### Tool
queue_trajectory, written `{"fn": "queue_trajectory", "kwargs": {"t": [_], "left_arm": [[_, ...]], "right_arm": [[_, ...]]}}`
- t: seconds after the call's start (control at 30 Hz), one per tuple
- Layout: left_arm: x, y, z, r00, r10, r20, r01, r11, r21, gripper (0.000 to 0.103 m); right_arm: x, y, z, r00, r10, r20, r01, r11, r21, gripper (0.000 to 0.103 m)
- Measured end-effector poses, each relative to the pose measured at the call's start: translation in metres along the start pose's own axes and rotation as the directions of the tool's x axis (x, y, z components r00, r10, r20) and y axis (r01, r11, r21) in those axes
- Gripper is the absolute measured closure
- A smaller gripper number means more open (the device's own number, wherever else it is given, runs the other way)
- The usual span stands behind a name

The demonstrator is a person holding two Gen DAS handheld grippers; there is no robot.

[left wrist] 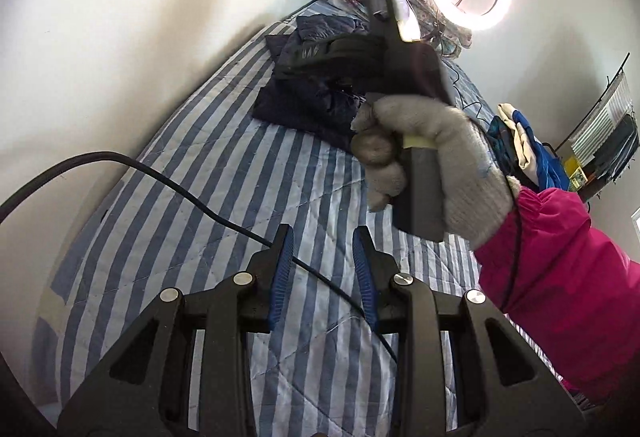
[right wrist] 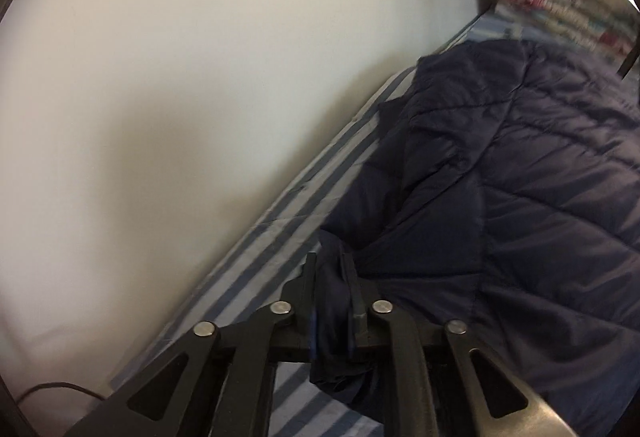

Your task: Fold large clothes

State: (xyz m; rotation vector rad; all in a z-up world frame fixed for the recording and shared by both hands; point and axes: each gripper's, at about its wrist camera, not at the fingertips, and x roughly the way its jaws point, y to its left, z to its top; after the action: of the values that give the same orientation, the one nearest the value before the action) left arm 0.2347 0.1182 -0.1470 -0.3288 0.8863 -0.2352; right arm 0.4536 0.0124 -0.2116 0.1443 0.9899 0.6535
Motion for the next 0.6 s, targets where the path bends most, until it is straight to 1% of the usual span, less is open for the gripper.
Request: {"fn": "queue_trajectory", "kwargs": {"t": [0.03, 0.07, 0.13, 0.2, 0.27, 0.33, 0.37, 0.43, 0.47, 0.5, 0.53, 0.57, 0.6], "left_arm": [[-0.001, 0.001, 0.001, 1.0, 0.004, 0.001, -0.004, 1.0, 0.0, 0.072], [-0.001, 0.001, 0.002, 1.0, 0.007, 0.002, -0.007, 1.0, 0.002, 0.072], [-0.002, 0.002, 0.005, 1.0, 0.015, 0.009, -0.015, 1.0, 0.005, 0.072], [-0.001, 0.0, 0.014, 1.0, 0.016, 0.023, -0.016, 1.0, 0.012, 0.072], [0.002, -0.004, 0.025, 0.999, 0.02, 0.034, -0.02, 1.0, 0.017, 0.072], [0.009, -0.009, 0.042, 0.999, 0.007, 0.039, -0.008, 1.0, 0.02, 0.072], [0.012, -0.013, 0.048, 0.999, 0.01, 0.044, -0.012, 0.999, 0.033, 0.072], [0.02, -0.021, 0.062, 0.998, 0.024, 0.062, -0.028, 0.998, 0.061, 0.072], [0.027, -0.026, 0.071, 0.997, 0.022, 0.067, -0.027, 0.997, 0.077, 0.072], [0.034, -0.028, 0.078, 0.997, 0.027, 0.067, -0.032, 0.996, 0.086, 0.071], [0.042, -0.031, 0.086, 0.997, 0.04, 0.07, -0.046, 0.995, 0.085, 0.069], [0.05, -0.032, 0.094, 0.996, 0.043, 0.076, -0.049, 0.996, 0.079, 0.067], [0.058, -0.032, 0.102, 0.996, 0.044, 0.077, -0.05, 0.996, 0.077, 0.065]], "right_arm": [[-0.007, 0.0, 0.0, 0.998, 0.054, 0.011, -0.054, 0.999, 0.004, 0.07], [-0.016, 0.001, 0.0, 0.997, 0.073, 0.026, -0.073, 0.997, -0.007, 0.07], [-0.037, 0.001, -0.003, 0.996, 0.071, 0.053, -0.069, 0.997, -0.031, 0.07], [-0.067, -0.006, -0.009, 0.994, 0.063, 0.087, -0.06, 0.998, -0.034, 0.07], [-0.094, -0.014, -0.019, 0.993, 0.022, 0.116, -0.018, 0.999, -0.035, 0.069], [-0.117, -0.029, -0.026, 0.99, -0.017, 0.138, 0.02, 1.0, -0.019, 0.067], [-0.129, -0.038, -0.031, 0.988, -0.053, 0.148, 0.055, 0.998, -0.011, 0.067], [-0.148, -0.056, -0.037, 0.978, -0.127, 0.164, 0.129, 0.992, -0.004, 0.059], [-0.155, -0.067, -0.041, 0.972, -0.166, 0.169, 0.168, 0.986, 0.0, 0.058], [-0.16, -0.072, -0.045, 0.967, -0.188, 0.169, 0.19, 0.982, 0.007, 0.057], [-0.167, -0.085, -0.052, 0.962, -0.216, 0.168, 0.214, 0.976, 0.027, 0.055], [-0.171, -0.095, -0.058, 0.958, -0.235, 0.166, 0.229, 0.972, 0.049, 0.049], [-0.174, -0.106, -0.063, 0.953, -0.253, 0.165, 0.243, 0.967, 0.076, 0.039]]}}
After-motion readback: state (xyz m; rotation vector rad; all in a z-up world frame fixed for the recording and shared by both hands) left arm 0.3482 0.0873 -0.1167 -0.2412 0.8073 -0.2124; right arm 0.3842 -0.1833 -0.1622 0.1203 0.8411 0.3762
